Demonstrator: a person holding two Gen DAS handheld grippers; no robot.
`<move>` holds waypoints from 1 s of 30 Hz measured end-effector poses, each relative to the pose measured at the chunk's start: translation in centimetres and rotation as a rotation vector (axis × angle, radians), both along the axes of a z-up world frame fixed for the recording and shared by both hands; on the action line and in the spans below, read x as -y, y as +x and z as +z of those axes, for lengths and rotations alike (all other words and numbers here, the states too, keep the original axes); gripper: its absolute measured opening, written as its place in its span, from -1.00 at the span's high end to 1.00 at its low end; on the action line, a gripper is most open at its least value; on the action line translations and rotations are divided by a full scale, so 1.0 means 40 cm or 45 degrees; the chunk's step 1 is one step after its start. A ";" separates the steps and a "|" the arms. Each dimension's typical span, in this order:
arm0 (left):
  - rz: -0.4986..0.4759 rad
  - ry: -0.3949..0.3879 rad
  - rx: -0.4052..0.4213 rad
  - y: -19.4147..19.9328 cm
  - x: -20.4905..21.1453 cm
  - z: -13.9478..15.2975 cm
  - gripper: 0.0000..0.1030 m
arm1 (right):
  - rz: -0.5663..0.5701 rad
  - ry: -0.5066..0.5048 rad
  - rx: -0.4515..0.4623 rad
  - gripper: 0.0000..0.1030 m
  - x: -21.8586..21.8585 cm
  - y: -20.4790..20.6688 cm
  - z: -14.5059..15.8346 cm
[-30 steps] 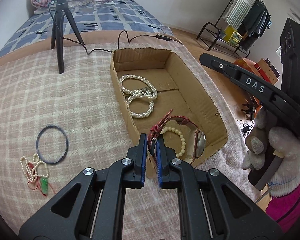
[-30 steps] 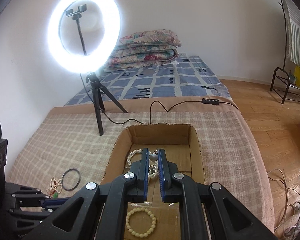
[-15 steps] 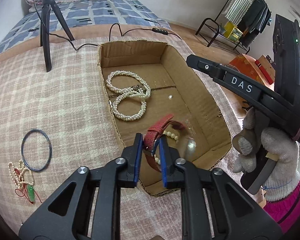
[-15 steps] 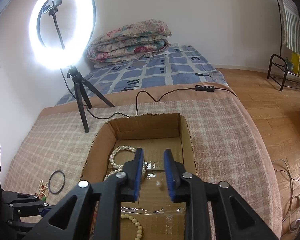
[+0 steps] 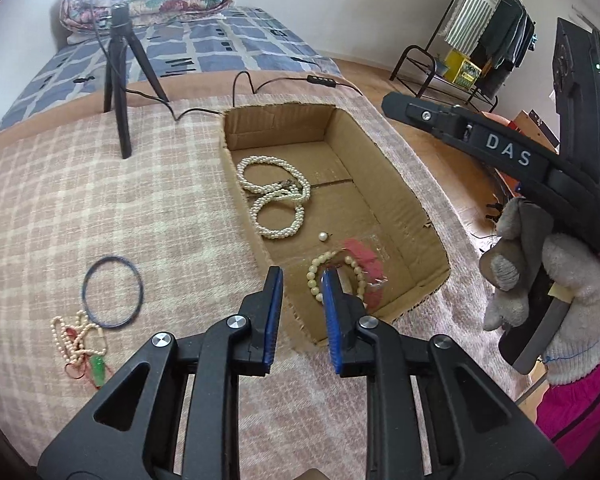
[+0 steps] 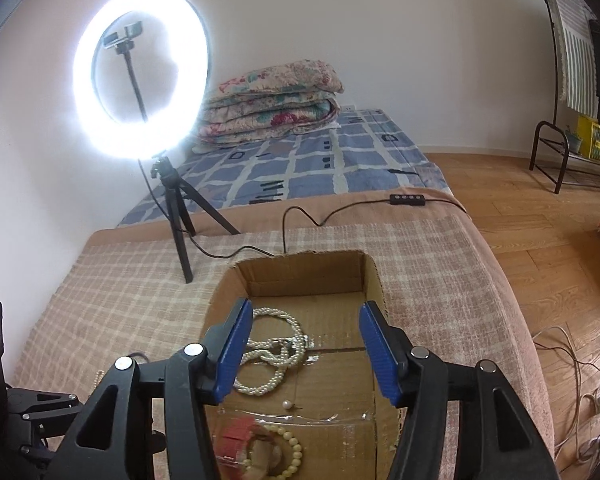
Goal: Organize jewelry
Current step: 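Open both grippers to release the watch and earring into the box, then move both tools toward the pearl strand with green pendant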
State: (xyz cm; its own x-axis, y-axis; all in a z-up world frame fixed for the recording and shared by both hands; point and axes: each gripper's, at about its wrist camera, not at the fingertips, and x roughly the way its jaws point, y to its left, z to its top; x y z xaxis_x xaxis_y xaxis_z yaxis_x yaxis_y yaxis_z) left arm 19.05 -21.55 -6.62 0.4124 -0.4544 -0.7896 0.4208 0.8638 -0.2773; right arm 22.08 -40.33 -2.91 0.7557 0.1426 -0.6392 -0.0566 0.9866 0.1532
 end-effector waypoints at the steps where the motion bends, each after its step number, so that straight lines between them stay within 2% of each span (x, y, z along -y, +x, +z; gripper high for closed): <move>1: 0.004 0.002 0.009 -0.006 -0.016 0.008 0.63 | 0.004 0.001 0.009 -0.14 -0.008 -0.006 0.009; 10: 0.068 0.007 0.065 -0.047 -0.166 0.068 0.63 | 0.057 0.017 0.074 -0.14 -0.097 -0.070 0.091; 16: 0.105 0.015 0.096 -0.077 -0.275 0.099 0.63 | 0.075 0.030 0.080 -0.14 -0.148 -0.102 0.113; 26: 0.223 -0.022 0.126 -0.122 -0.483 0.138 0.63 | 0.253 0.111 -0.017 -0.12 -0.307 -0.134 0.090; 30: 0.247 -0.009 0.108 -0.142 -0.540 0.122 0.63 | 0.317 0.158 -0.088 -0.02 -0.372 -0.128 0.049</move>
